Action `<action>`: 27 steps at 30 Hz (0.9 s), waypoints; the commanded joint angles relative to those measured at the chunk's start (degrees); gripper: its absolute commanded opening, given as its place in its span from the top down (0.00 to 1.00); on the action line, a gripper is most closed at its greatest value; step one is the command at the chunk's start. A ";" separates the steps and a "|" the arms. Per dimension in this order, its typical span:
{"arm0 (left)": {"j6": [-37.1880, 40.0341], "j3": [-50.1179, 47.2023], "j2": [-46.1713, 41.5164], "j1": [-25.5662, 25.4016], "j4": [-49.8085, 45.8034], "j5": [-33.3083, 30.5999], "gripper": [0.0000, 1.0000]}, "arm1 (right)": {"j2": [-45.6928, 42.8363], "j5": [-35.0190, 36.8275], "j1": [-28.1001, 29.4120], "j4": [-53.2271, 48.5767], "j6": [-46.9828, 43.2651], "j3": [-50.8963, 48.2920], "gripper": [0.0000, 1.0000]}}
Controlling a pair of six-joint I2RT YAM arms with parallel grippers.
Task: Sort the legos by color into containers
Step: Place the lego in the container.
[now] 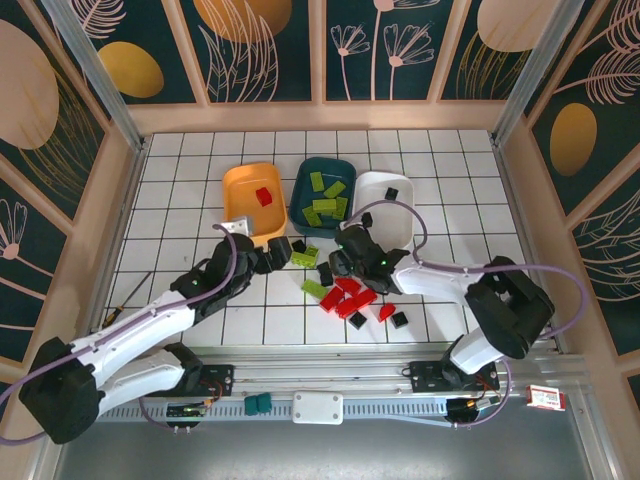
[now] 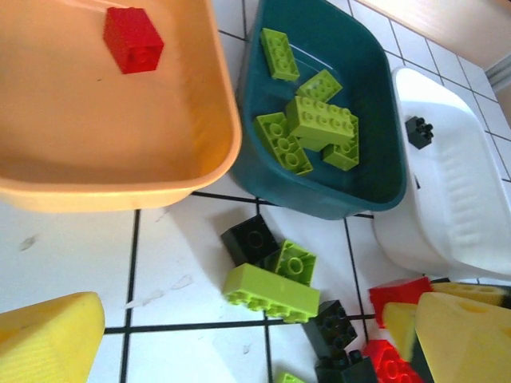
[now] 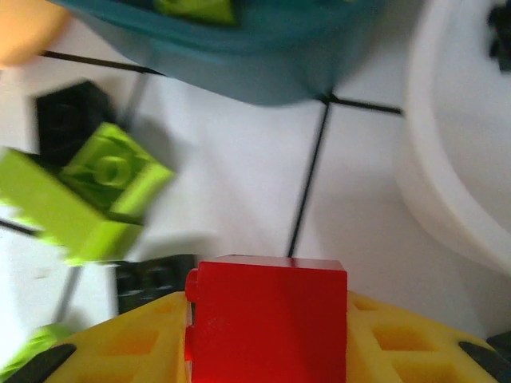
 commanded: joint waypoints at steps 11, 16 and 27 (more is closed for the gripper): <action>-4.67 -8.12 -11.30 -0.29 -7.26 -2.88 0.01 | 23.60 -14.24 0.22 5.02 -7.44 37.31 0.68; -4.55 -8.30 -14.62 -0.27 -9.35 -2.43 0.01 | 36.54 -16.30 -1.37 1.52 -6.35 52.76 0.67; -4.94 -8.65 -15.90 -0.29 -10.90 -2.08 0.01 | 36.88 -17.35 -2.10 1.29 -6.35 55.24 0.24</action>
